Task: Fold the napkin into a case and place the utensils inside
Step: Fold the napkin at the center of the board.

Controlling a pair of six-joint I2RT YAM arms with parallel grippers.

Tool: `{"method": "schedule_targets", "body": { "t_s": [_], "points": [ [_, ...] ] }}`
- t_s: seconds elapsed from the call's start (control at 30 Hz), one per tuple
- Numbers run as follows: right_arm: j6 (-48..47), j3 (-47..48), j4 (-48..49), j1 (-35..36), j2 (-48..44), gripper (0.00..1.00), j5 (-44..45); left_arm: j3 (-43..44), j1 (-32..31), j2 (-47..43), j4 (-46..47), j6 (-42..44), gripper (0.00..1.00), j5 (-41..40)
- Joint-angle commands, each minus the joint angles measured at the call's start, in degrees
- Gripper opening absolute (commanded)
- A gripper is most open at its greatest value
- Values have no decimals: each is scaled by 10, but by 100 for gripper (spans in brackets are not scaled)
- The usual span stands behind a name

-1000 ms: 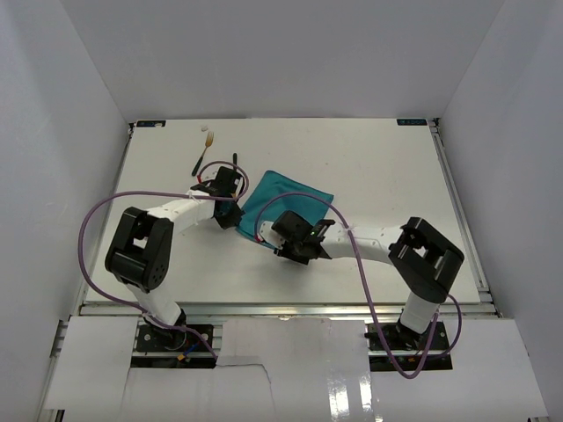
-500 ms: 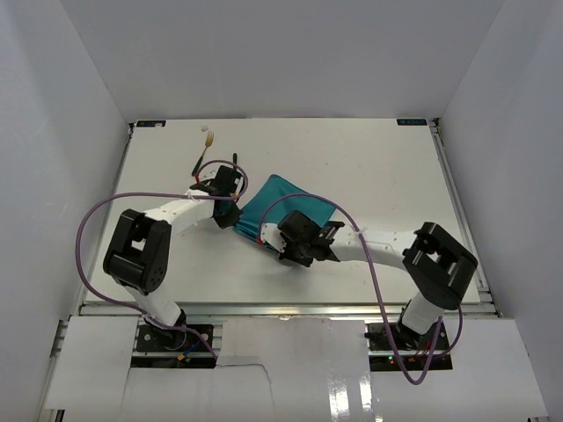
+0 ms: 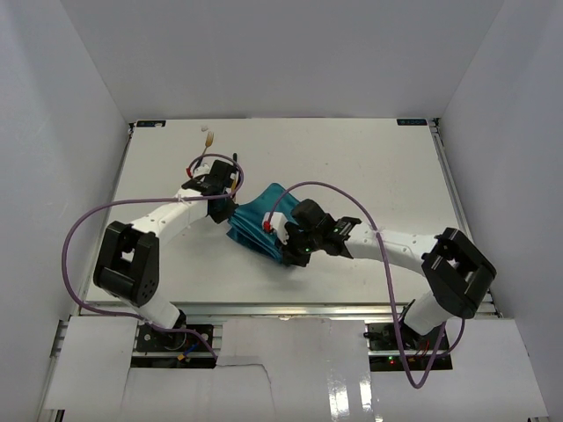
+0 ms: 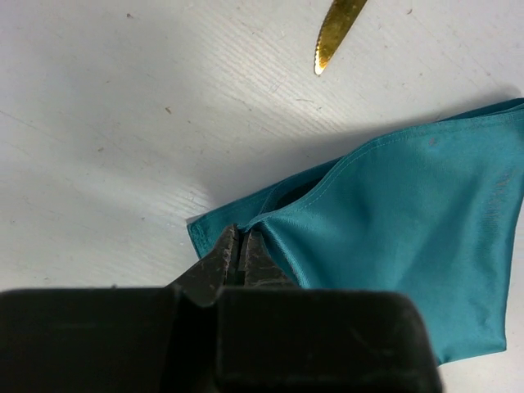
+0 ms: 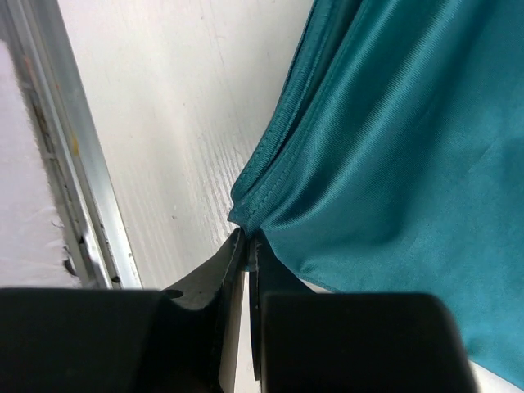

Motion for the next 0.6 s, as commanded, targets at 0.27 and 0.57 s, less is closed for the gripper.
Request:
{"method": "schedule_targets", "body": {
  "t_s": [0.27,0.57],
  "points": [
    [55,-29,29,-67,-20,8,-146,5,3,2,-26,-10,15,2],
    [63,-43,58,-59,11,8,-124,-14,3,42,-17,-16,43,36]
  ]
}}
